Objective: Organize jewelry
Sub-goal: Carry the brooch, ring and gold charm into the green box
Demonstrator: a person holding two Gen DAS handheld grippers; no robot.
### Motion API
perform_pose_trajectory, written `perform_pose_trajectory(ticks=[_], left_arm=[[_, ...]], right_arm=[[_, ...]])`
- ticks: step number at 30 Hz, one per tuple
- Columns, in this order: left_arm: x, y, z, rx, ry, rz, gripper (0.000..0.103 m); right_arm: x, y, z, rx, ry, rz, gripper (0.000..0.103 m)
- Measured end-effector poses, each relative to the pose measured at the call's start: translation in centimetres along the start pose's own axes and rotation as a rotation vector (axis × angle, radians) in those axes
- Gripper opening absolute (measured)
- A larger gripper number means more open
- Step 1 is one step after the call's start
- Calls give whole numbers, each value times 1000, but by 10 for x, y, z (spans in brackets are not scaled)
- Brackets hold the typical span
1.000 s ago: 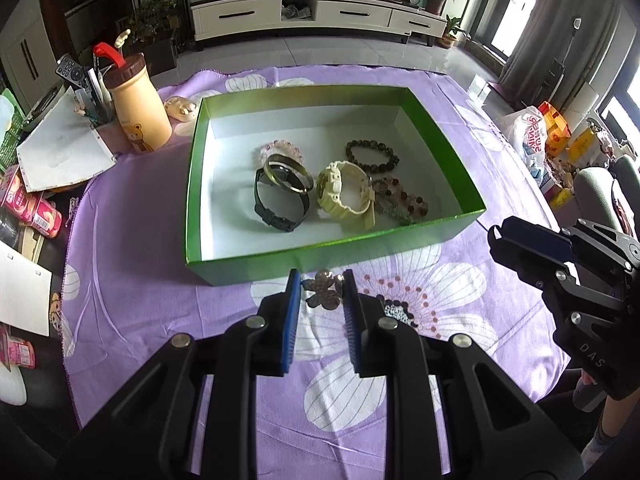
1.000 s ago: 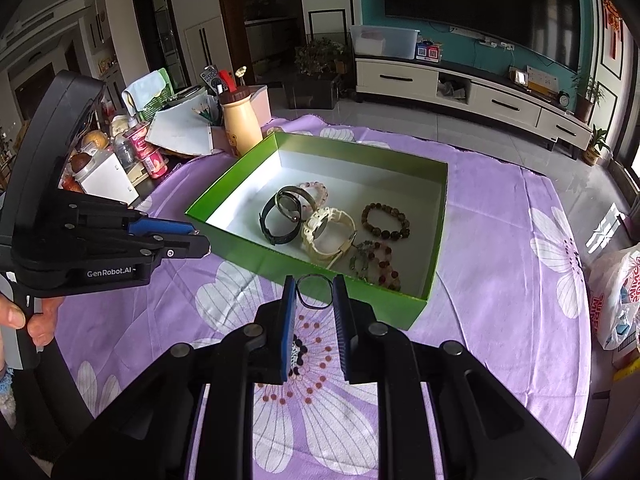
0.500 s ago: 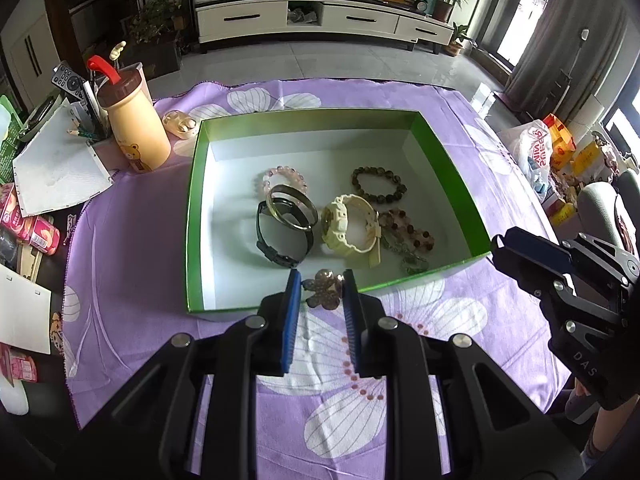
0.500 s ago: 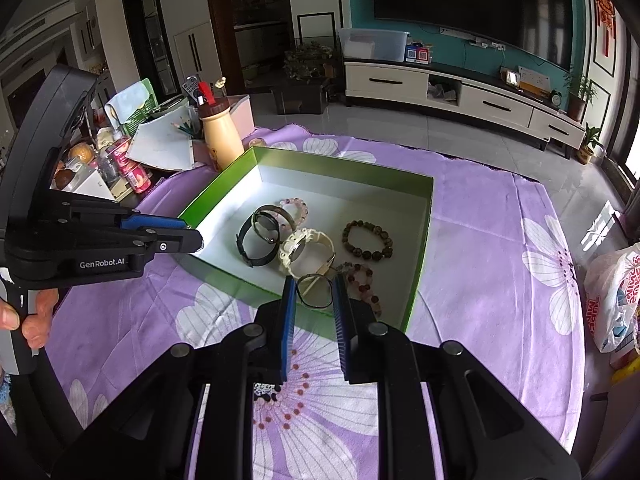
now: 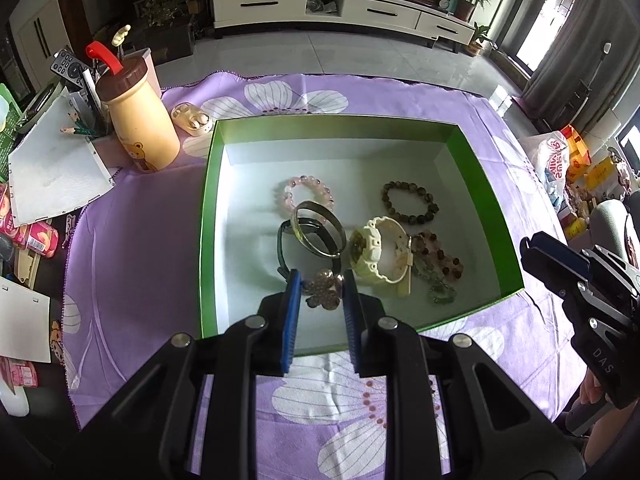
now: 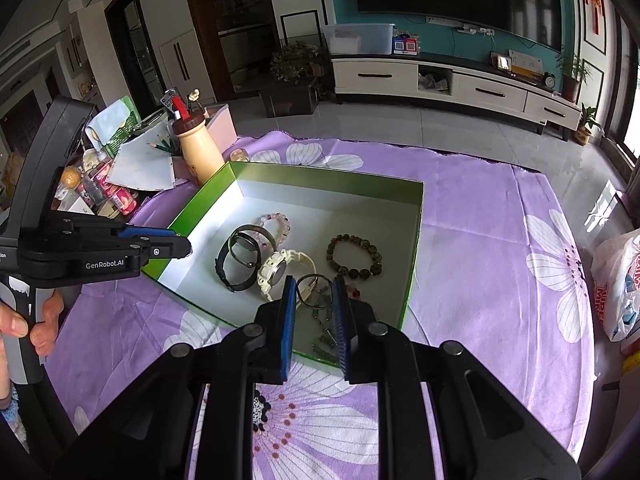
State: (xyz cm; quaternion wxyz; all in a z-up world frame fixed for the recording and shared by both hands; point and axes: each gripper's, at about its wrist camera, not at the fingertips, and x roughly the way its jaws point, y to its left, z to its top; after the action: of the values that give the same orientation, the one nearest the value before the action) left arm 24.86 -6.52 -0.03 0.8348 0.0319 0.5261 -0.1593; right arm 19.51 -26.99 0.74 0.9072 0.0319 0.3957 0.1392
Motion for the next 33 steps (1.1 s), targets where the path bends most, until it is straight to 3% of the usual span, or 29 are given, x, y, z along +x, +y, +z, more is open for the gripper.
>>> perform_pose_trajectory(ticks=[19, 33], left_arm=[[35, 18, 33, -48, 30, 36, 20], [64, 22, 52, -46, 62, 103, 20]], right_arm=[[42, -17, 15, 55, 42, 3, 18], [70, -21, 25, 68, 81, 10, 18]])
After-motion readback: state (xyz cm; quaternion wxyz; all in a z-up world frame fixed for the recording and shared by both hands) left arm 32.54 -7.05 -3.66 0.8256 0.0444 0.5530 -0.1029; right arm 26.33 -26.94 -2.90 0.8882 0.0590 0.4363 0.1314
